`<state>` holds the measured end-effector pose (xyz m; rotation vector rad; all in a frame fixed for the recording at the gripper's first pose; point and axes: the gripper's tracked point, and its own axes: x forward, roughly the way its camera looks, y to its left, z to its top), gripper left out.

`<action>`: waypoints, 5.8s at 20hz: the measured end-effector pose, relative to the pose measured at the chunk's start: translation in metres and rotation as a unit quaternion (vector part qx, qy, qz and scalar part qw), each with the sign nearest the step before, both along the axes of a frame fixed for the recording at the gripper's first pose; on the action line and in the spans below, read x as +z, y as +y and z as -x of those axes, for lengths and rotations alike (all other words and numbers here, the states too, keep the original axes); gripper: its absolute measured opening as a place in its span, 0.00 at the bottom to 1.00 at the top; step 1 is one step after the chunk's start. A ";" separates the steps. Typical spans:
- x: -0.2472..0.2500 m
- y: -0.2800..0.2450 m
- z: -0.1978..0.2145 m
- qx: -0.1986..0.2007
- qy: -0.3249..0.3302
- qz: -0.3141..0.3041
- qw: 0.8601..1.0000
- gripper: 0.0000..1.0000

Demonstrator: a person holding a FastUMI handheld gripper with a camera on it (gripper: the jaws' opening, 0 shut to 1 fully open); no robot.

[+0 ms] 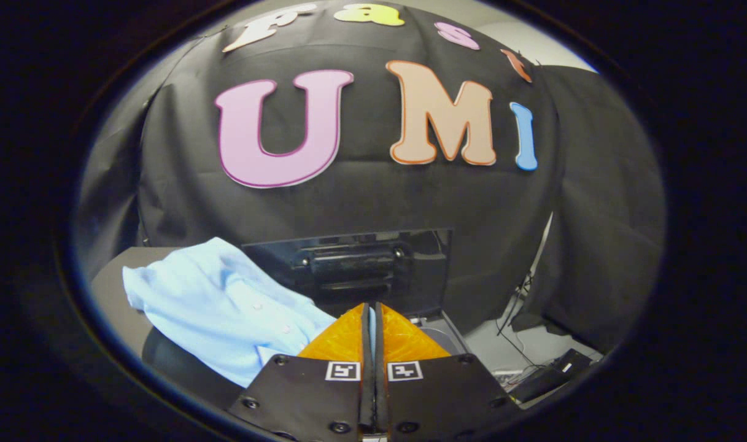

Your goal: Put the clothes into the washing machine and then close the washing machine lid.

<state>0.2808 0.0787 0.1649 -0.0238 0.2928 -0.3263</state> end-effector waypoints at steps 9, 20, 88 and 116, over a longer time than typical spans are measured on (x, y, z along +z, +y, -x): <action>-0.037 -0.008 -0.001 0.000 0.019 -0.036 0.999 0.17; -0.010 0.025 -0.004 0.037 -0.019 -0.049 0.998 0.38; 0.018 0.045 -0.243 0.069 -0.047 0.027 0.996 0.99; 0.012 0.048 -0.241 0.099 -0.013 0.016 0.995 0.99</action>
